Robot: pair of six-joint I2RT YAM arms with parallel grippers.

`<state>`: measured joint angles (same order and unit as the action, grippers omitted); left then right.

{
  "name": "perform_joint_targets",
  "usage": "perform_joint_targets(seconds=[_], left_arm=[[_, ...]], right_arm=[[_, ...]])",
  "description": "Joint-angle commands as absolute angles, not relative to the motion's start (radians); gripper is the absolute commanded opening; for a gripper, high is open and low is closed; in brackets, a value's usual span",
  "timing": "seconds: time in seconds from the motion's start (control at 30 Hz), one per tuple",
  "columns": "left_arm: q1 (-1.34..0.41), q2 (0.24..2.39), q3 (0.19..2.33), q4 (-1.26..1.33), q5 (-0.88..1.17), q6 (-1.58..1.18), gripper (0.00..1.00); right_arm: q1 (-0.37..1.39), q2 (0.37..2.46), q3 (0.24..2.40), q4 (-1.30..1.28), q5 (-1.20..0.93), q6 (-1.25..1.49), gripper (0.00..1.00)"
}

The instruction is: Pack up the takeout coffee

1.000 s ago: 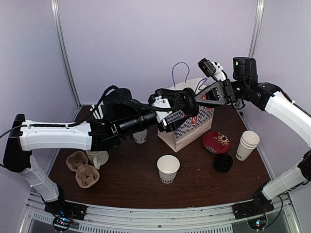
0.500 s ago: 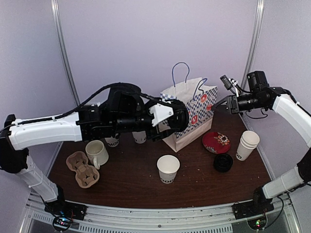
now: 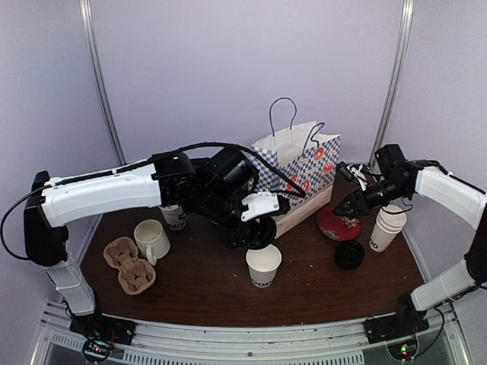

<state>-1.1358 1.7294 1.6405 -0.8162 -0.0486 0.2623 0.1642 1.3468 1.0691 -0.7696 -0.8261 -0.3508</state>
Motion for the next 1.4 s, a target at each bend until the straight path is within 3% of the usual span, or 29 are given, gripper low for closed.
perform_joint_targets(seconds=[0.0,0.87,1.37], left_arm=[[-1.132,1.796,1.720,-0.968,-0.059,0.223,0.73],[-1.120,2.057,2.033,-1.220,0.082,0.210,0.74],[-1.119,2.104,2.062,-1.233,0.100,0.200,0.74]], right_arm=[[0.170,1.372,1.074,-0.777,-0.847,-0.388,0.48],[0.170,1.407,1.076,-0.831,-0.873,-0.449,0.49],[0.170,1.430,1.088,-0.858,-0.885,-0.466,0.49]])
